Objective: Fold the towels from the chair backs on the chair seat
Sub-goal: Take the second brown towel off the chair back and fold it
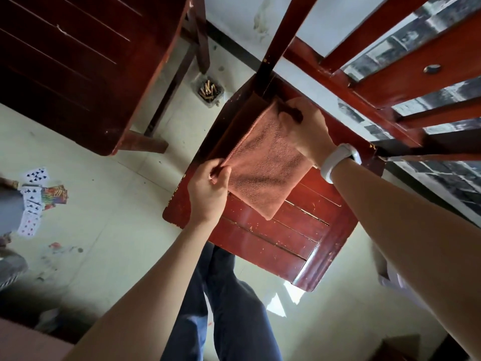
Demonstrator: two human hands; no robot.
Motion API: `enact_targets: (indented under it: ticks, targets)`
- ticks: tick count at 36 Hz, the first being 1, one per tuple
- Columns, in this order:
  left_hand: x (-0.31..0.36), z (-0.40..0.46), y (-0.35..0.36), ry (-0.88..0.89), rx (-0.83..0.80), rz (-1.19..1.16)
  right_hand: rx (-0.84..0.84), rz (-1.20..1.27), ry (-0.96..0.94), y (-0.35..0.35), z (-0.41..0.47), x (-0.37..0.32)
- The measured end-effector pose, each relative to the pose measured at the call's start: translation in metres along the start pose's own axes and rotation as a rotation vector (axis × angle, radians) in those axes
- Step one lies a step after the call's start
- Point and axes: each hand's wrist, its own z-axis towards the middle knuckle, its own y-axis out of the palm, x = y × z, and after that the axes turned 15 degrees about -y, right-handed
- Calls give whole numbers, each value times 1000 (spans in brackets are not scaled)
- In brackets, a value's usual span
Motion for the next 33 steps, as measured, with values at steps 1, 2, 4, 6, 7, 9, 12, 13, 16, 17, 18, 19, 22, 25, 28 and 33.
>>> enact_targets:
  ticks: [1, 2, 4, 6, 7, 9, 12, 13, 16, 17, 18, 19, 22, 25, 28, 33]
  targets:
    - [-1, 1, -1, -23, 8, -35, 6, -2, -12, 2, 2, -2]
    - [-3, 3, -1, -45, 22, -58, 10, 2, -23, 4, 5, -3]
    - [-5, 6, -1, -85, 82, -63, 3, 2, -39, 11, 10, -3]
    - [-8, 11, 1, -105, 143, -45, -18, -16, -43, 18, 14, -5]
    - [-10, 13, 2, -116, 165, -30, -27, -23, -46, 22, 16, -6]
    - [-12, 16, 2, -136, 187, -10, -34, -45, -58, 28, 21, -7]
    - [-15, 22, 2, -141, 203, 1, -27, -138, -82, 34, 28, -4]
    - [-14, 24, 2, -150, 211, 5, -21, -166, -85, 36, 30, -3]
    - [-13, 29, 3, -164, 220, 33, -13, -250, -85, 39, 32, 0]
    - [-12, 31, 3, -160, 214, 57, -9, -269, -80, 40, 32, 1]
    - [-12, 33, 3, -159, 207, 86, 0, -281, -72, 41, 32, 1]
    - [-12, 35, 3, -156, 200, 118, 16, -296, -67, 41, 31, 1]
    - [-9, 35, -1, -36, 227, 277, 111, -405, -117, 38, 23, 1]
    - [-3, 26, -5, 243, 302, 476, 279, -474, -317, 32, -1, -4]
    - [-1, 21, -1, 484, 159, 666, 255, -600, -523, 40, -30, 3]
    - [-11, 31, 14, 611, -102, 914, 38, -818, -403, 61, -56, 34]
